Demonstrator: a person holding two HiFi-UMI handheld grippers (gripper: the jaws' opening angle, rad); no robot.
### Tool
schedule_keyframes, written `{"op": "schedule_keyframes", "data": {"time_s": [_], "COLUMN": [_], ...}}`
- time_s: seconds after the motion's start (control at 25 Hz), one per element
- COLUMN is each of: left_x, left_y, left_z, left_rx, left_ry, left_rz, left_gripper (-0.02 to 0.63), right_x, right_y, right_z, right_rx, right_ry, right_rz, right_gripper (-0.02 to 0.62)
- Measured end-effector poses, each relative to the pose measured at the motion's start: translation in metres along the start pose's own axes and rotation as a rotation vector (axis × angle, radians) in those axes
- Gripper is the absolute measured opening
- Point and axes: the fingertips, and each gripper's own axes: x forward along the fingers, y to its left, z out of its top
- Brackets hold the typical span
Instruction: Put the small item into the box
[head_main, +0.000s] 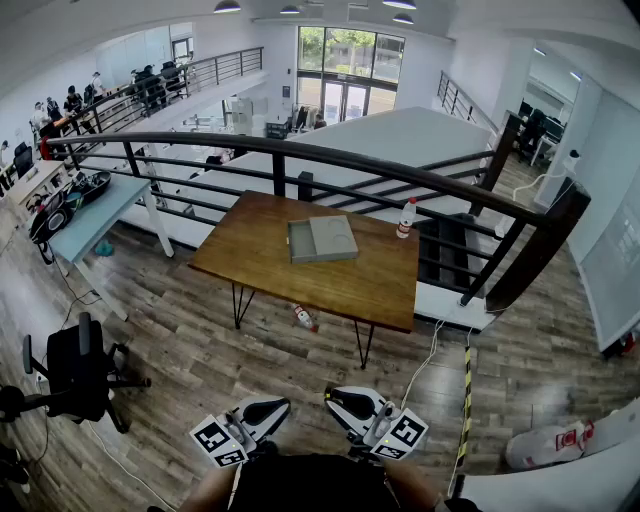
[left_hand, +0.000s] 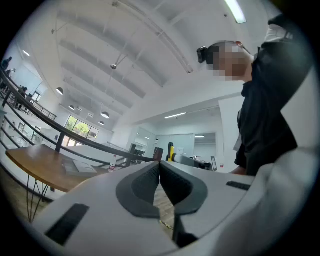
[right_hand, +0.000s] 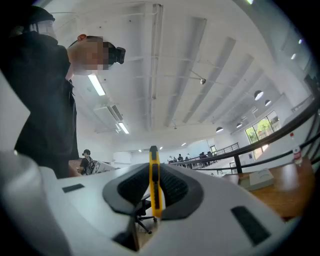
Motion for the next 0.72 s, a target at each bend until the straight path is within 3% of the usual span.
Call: {"op": "schedule_keyframes", "data": {"time_s": [0.52, 0.72], "left_x": [-0.007, -0.002], "left_y": [-0.024, -0.024], "left_z": [-0.009, -0.012], "left_rx": [-0.045, -0.066], "left_ry": [0.008, 0.013], "left_rz": [0.015, 0.016], "left_gripper": [0.017, 0.015], "right_x": [-0.011, -0.016], "right_y": [0.010, 0.008], "right_z": [0.001, -0.004], "right_rx": [0.023, 0.093], "right_ry": [0.014, 0.002], "right_rz": [0.009, 0.035], "right_gripper": [0.072, 0.072]}}
